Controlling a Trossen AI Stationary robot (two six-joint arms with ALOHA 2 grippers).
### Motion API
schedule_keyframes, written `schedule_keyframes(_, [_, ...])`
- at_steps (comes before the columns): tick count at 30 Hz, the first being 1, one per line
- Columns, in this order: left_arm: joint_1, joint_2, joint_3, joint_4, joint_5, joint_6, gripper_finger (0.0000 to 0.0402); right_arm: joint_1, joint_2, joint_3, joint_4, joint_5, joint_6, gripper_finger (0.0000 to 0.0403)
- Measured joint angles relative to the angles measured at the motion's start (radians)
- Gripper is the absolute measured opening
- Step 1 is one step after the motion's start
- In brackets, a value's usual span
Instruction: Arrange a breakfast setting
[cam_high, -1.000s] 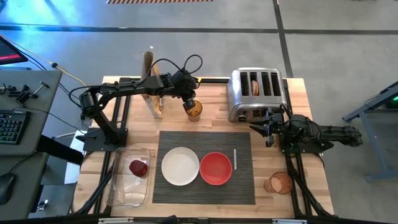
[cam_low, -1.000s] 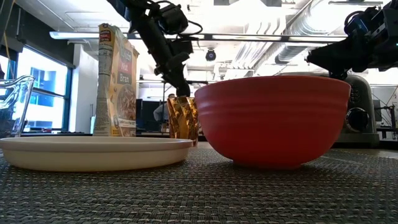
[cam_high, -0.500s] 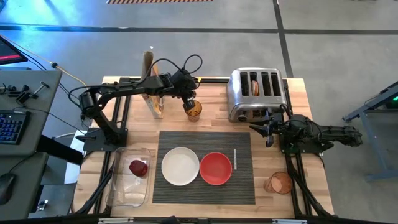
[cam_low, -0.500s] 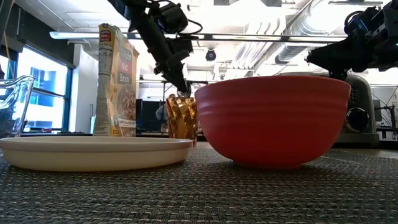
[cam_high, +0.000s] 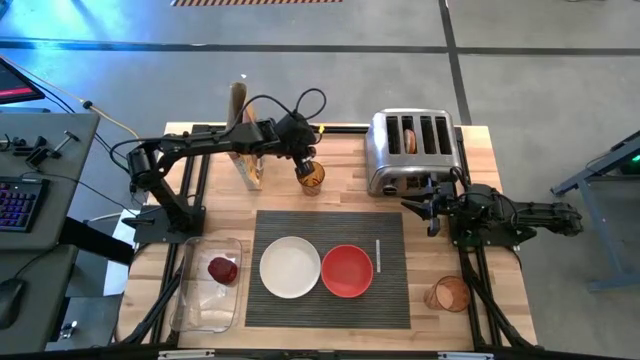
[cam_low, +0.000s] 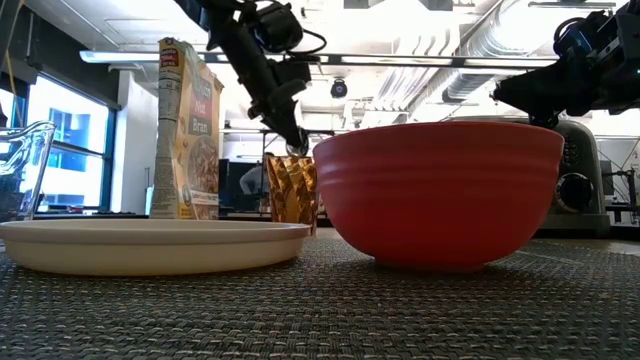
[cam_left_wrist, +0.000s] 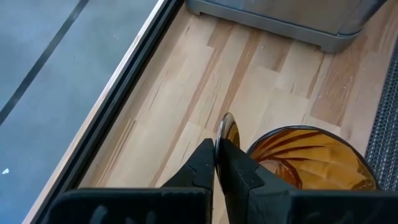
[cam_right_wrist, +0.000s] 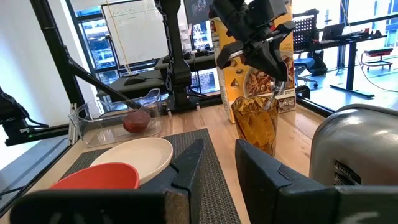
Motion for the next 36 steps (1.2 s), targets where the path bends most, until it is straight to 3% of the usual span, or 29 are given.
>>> schedule_keyframes(16, [-0.026,-0.027,-0.003,-0.022,-0.012,0.003,0.0,0.0,0.0,0.0,0.0,0.0,0.0,0.0083])
schedule_keyframes(36, [-0.068,-0.197,-0.005,-0.029,-0.036,0.003,0.0001,0.0,0.0,0.0,0.0,0.0,0.0,0.0083])
